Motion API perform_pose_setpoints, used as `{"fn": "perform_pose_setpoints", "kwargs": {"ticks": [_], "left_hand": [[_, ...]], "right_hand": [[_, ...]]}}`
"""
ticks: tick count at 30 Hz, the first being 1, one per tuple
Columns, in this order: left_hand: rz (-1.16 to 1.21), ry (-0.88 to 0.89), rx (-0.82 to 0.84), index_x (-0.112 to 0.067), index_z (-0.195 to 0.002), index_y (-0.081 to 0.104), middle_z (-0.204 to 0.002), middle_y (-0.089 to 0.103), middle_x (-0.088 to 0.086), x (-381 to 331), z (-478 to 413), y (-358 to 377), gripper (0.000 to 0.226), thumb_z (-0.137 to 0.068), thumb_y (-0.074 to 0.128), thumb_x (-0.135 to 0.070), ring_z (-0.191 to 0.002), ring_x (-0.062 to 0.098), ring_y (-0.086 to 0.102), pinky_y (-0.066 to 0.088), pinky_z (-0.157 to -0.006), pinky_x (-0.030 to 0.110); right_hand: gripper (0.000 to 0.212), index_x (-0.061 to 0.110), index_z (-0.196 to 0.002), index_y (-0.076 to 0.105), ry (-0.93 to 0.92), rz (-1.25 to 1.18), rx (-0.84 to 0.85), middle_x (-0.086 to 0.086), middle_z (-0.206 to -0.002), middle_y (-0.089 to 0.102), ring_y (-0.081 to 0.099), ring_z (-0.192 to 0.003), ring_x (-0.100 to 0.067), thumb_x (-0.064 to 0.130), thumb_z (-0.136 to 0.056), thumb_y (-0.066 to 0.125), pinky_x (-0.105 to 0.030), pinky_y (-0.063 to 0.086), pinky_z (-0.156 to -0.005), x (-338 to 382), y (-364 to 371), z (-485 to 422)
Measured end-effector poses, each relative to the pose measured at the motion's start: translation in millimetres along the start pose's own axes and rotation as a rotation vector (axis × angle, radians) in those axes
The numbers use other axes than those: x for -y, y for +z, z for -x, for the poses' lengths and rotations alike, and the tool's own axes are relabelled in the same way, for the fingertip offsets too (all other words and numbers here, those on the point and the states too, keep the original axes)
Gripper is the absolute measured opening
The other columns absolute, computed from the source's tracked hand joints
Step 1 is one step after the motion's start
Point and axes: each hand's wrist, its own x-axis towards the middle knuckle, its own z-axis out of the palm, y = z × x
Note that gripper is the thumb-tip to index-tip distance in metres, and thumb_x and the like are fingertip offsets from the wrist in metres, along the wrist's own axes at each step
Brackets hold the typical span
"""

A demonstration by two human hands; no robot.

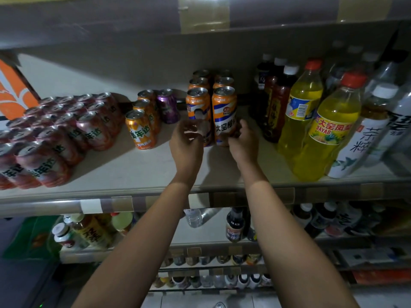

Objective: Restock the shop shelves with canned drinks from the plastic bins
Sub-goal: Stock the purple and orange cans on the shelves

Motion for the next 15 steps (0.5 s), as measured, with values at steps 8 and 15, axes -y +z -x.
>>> {"fn": "perform_pose_setpoints", "kwargs": {"ticks": [8, 15], "left_hand": [[-0.062, -0.108, 0.146, -0.029, -0.115, 0.047, -0.117, 0.061, 0.0, 16.9, -33.3, 0.1, 0.059, -0.072, 0.085, -0.041, -0.106, 0.016, 0.061, 0.056, -0.088, 0.038], [-0.181, -0.036, 0.276, -0.016, -0.129, 0.048, -0.113, 0.063, 0.001, 25.7, -47.4, -3.1, 0.065, -0.08, 0.083, -0.038, -0.096, 0.009, 0.061, 0.049, -0.073, 0.018]], "right_hand": [[0.077, 0.022, -0.149, 0.037, 0.051, -0.074, -0.067, -0.003, -0.142, 0.057, 0.057, -0.127, -0.021, 0.021, -0.083, 0.077, -0.041, 0.051, -0.1, -4.2, 10.5, 5.4], [0.034, 0.017, -0.119, 0.059, -0.177, -0.051, -0.459, 0.003, -0.106, 0.065, 0.061, -0.094, -0.004, 0.011, -0.087, 0.071, -0.026, 0.055, -0.08, 4.0, 19.5, 38.1]]}}
